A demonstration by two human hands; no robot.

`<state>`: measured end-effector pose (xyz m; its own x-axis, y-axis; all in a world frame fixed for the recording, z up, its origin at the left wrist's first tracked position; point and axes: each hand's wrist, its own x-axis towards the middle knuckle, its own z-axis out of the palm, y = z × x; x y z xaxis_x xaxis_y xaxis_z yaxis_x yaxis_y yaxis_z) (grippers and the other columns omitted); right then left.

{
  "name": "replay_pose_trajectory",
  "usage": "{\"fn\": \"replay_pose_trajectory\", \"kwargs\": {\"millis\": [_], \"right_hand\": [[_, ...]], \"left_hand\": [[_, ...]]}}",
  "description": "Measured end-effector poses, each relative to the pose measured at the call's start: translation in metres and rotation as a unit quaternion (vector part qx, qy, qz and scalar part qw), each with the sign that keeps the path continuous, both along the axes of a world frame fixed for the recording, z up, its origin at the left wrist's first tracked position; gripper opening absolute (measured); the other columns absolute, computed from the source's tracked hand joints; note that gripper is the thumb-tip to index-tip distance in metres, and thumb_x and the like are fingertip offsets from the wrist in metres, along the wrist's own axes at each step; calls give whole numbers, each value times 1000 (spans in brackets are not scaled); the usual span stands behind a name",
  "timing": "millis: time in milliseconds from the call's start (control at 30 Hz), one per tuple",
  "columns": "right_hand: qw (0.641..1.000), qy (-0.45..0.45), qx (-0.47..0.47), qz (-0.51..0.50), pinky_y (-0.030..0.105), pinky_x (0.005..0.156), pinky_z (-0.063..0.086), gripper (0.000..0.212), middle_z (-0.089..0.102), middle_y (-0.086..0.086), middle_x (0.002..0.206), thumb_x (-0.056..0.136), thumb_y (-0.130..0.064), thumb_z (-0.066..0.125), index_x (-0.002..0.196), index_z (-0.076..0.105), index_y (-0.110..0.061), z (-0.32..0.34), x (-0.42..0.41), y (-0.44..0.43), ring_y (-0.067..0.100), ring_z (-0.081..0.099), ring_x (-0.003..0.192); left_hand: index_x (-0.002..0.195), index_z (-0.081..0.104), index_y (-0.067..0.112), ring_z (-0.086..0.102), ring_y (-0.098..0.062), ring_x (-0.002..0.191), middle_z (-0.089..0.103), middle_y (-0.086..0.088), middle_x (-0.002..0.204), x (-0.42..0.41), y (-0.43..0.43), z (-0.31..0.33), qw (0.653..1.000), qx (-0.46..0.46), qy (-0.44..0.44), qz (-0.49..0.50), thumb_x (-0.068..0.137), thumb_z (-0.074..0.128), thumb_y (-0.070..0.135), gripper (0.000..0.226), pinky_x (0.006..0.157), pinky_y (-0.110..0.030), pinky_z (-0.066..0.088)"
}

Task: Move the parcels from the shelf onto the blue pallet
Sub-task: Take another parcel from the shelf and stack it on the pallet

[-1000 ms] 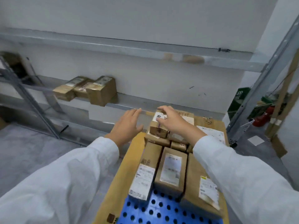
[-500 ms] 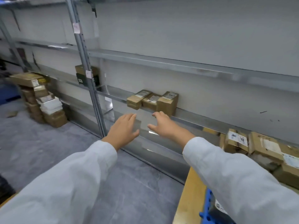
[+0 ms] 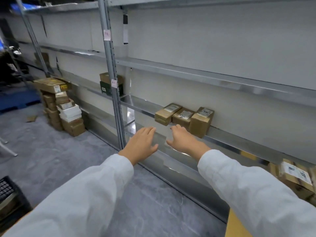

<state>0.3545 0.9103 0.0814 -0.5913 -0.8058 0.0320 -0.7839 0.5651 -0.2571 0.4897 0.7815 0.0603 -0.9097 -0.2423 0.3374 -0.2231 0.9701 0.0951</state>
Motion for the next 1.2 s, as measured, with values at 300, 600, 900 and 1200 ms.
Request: {"fn": "replay_pose_trajectory", "kwargs": {"millis": [300, 600, 900, 1200], "right_hand": [[997, -53, -25, -42, 42, 102, 40, 54, 42, 12, 136, 94, -35, 53, 138, 39, -8, -29, -77, -88, 29, 40, 126], [992, -67, -5, -110, 43, 104, 40, 56, 40, 11, 140, 94, -35, 53, 141, 37, -8, -42, -159, -113, 29, 39, 128], [983, -103, -27, -150, 40, 109, 35, 61, 37, 9, 144, 94, -33, 53, 146, 30, -9, -55, -206, -149, 25, 35, 134], [962, -148, -7, -231, 35, 100, 37, 53, 40, 12, 138, 95, -34, 53, 138, 39, -6, -88, -286, -230, 27, 42, 126]], "left_hand": [[150, 29, 8, 32, -19, 140, 37, -7, 152, -88, -100, -5, 998, -14, -54, -23, 96, 52, 40, 67, 117, -31, 24], [149, 30, 7, 34, -20, 137, 38, -8, 150, -178, -157, -23, 996, 0, -62, -68, 97, 51, 38, 63, 114, -30, 23], [144, 38, 9, 40, -21, 132, 45, -7, 144, -252, -215, -40, 993, 32, -53, -101, 96, 52, 33, 55, 113, -32, 31], [142, 39, 7, 41, -23, 129, 46, -9, 142, -350, -308, -86, 981, -15, -109, -157, 95, 49, 33, 55, 112, -32, 27]]}}
